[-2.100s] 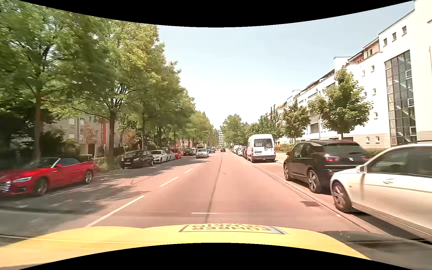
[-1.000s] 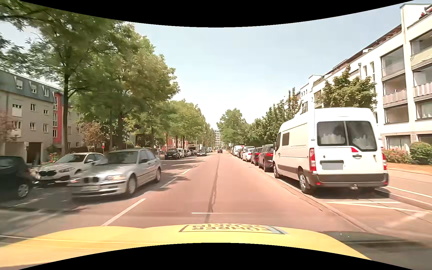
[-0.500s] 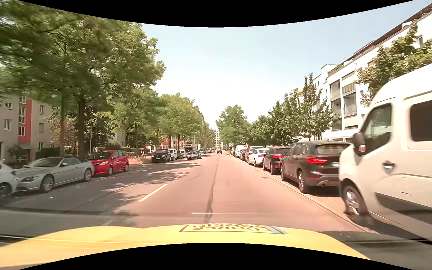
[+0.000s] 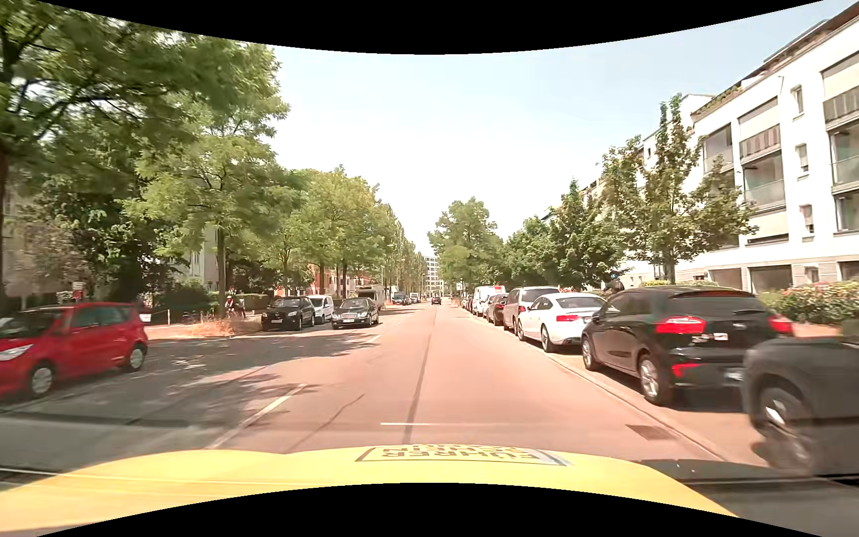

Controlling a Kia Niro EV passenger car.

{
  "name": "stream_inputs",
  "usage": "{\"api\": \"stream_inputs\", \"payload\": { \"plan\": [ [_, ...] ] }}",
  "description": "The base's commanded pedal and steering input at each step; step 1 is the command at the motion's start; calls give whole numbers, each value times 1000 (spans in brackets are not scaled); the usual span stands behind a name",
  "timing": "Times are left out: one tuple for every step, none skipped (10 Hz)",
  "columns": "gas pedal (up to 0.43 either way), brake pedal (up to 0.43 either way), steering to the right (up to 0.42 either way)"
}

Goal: Follow the waypoints while adhering to traffic rules and regulations

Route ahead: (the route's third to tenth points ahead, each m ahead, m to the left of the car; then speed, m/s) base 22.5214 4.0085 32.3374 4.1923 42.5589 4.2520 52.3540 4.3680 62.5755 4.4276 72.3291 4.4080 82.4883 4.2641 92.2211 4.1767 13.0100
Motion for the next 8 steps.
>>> {"api": "stream_inputs", "payload": {
  "plan": [
    [59,0,-4],
    [47,0,-4],
    [47,0,-4],
    [47,0,-4],
    [47,0,-4],
    [47,0,-4],
    [47,0,-4],
    [47,0,-4]
  ]
}}
